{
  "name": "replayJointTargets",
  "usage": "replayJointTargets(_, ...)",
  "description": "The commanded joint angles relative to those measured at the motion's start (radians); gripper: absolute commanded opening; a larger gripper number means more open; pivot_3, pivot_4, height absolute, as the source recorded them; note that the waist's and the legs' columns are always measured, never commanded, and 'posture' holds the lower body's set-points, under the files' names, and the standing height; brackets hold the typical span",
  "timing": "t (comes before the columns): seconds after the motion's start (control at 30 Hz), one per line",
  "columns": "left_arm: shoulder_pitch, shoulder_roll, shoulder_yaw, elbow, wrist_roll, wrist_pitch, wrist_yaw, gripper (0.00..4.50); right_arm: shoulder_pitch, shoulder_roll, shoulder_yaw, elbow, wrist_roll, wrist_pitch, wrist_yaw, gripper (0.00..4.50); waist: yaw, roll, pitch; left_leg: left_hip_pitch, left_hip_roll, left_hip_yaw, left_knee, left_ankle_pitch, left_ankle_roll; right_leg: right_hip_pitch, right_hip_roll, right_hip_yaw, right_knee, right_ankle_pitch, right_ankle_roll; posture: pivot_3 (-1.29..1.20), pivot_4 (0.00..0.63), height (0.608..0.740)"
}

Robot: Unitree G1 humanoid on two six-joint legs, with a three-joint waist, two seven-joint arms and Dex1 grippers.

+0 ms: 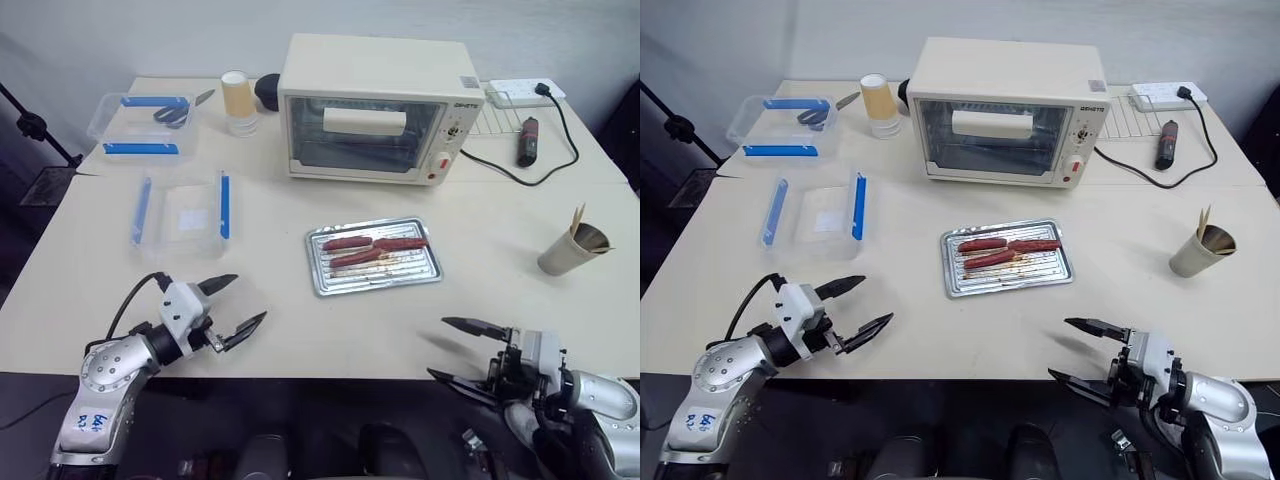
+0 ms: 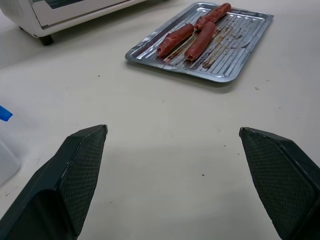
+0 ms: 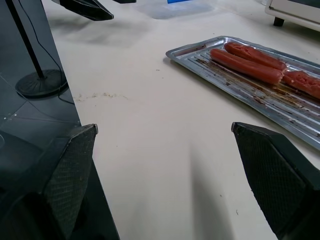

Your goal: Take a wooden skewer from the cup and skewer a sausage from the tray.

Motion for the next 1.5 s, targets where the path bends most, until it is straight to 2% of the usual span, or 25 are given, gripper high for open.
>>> replayJointTargets(0.03, -0.005, 0.006, 0.005, -0.039, -0.021, 0.004, -0.007, 4.49, -0.012, 0.005, -0.007, -0.012, 0.002, -0.014, -0.011, 4.50, -0.001, 0.000, 0.000, 0.000, 0.000, 0.000, 0.000, 0.000, 0.000, 0.000, 0.000, 0.000, 0.000, 0.000, 0.000, 0.00, 0.150, 0.740)
replayJointTargets(0.17, -0.010, 0.032, 0.035, -0.107, -0.175, 0.098, -0.078, 4.49, 0.007, -0.020, -0.071, -0.047, 0.037, 0.017, -0.043, 4.50, 0.001, 0.000, 0.000, 0.000, 0.000, -0.001, 0.000, 0.000, 0.000, 0.000, 0.000, 0.000, 0.000, 0.000, 0.000, 0.00, 0.150, 0.740)
replayJointTargets(0.23, -0.017, 0.068, 0.056, -0.149, -0.283, 0.174, -0.122, 4.49, 0.031, -0.039, -0.147, -0.059, 0.066, 0.042, -0.078, 4.50, 0.002, 0.000, 0.000, 0.000, 0.001, -0.002, 0.000, 0.000, 0.000, 0.000, 0.000, 0.000, 0.000, 0.000, 0.000, 0.00, 0.150, 0.740)
replayJointTargets(0.37, -0.046, 0.135, 0.065, -0.219, -0.399, 0.269, -0.177, 4.49, 0.086, -0.076, -0.343, 0.001, 0.081, 0.048, -0.141, 4.50, 0.003, 0.000, 0.000, 0.000, 0.001, -0.003, 0.001, 0.000, 0.000, 0.002, -0.001, 0.000, 0.000, 0.000, 0.000, 0.00, 0.150, 0.740)
replayJointTargets(0.53, -0.135, 0.129, 0.013, -0.234, -0.456, 0.333, -0.183, 4.49, 0.087, -0.108, -0.498, 0.138, 0.058, 0.015, -0.182, 4.50, 0.000, 0.000, 0.000, 0.003, 0.000, -0.003, -0.001, 0.000, 0.000, 0.006, 0.001, -0.001, -0.002, 0.000, 0.000, 0.00, 0.150, 0.740)
replayJointTargets(0.67, -0.210, 0.104, -0.036, -0.218, -0.482, 0.377, -0.187, 4.49, 0.046, -0.155, -0.514, 0.211, 0.008, -0.030, -0.179, 4.50, -0.001, 0.001, 0.000, 0.011, 0.000, 0.000, -0.003, 0.000, 0.000, 0.013, 0.000, 0.000, -0.005, 0.000, 0.000, 0.00, 0.150, 0.740)
replayJointTargets(0.83, -0.251, 0.059, -0.062, -0.204, -0.463, 0.375, -0.170, 4.49, -0.070, -0.342, -0.533, 0.303, -0.049, 0.061, -0.229, 4.50, -0.008, 0.009, 0.001, 0.014, 0.000, 0.002, -0.004, 0.000, 0.000, 0.014, 0.001, 0.003, -0.009, 0.000, 0.000, 0.00, 0.150, 0.740)
replayJointTargets(0.93, -0.248, 0.050, -0.063, -0.198, -0.450, 0.371, -0.166, 4.49, -0.140, -0.469, -0.482, 0.354, -0.102, 0.118, -0.216, 4.50, -0.006, 0.010, 0.000, 0.014, 0.000, 0.005, -0.005, 0.000, 0.000, 0.013, 0.001, 0.002, -0.009, 0.000, -0.001, 0.00, 0.150, 0.740)
replayJointTargets(1.07, -0.230, 0.039, -0.072, -0.201, -0.433, 0.358, -0.167, 4.49, -0.298, -0.618, -0.296, 0.474, -0.214, 0.148, -0.148, 4.50, -0.007, 0.010, 0.000, 0.014, 0.000, 0.010, -0.003, -0.001, 0.000, 0.014, 0.001, 0.003, -0.010, 0.000, -0.001, 0.00, 0.150, 0.740)
replayJointTargets(1.2, -0.222, 0.036, -0.071, -0.209, -0.424, 0.354, -0.158, 4.49, -0.482, -0.655, -0.121, 0.571, -0.297, 0.217, -0.113, 4.50, -0.002, 0.010, 0.000, 0.013, 0.001, 0.009, -0.003, -0.001, 0.001, 0.013, 0.001, 0.002, -0.011, 0.000, -0.001, 0.00, 0.150, 0.740)
replayJointTargets(1.27, -0.211, 0.038, -0.062, -0.214, -0.422, 0.351, -0.150, 4.49, -0.553, -0.663, -0.052, 0.615, -0.360, 0.191, -0.115, 4.50, -0.002, 0.010, 0.001, 0.012, 0.000, 0.009, -0.003, -0.001, 0.001, 0.013, 0.001, 0.002, -0.011, 0.000, -0.001, 0.00, 0.150, 0.740)
replayJointTargets(1.47, -0.177, 0.038, -0.053, -0.237, -0.419, 0.343, -0.131, 4.49, -0.701, -0.656, 0.063, 0.728, -0.465, 0.156, -0.106, 4.50, -0.004, 0.010, 0.001, 0.011, 0.000, 0.009, -0.003, -0.001, 0.001, 0.012, 0.001, 0.002, -0.011, 0.000, -0.001, 0.00, 0.150, 0.740)
replayJointTargets(1.5, -0.174, 0.038, -0.053, -0.238, -0.418, 0.342, -0.127, 4.50, -0.715, -0.655, 0.071, 0.740, -0.471, 0.155, -0.100, 4.31, -0.004, 0.010, 0.001, 0.011, 0.000, 0.009, -0.003, -0.001, 0.001, 0.012, 0.001, 0.002, -0.011, 0.000, -0.001, 0.00, 0.150, 0.740)
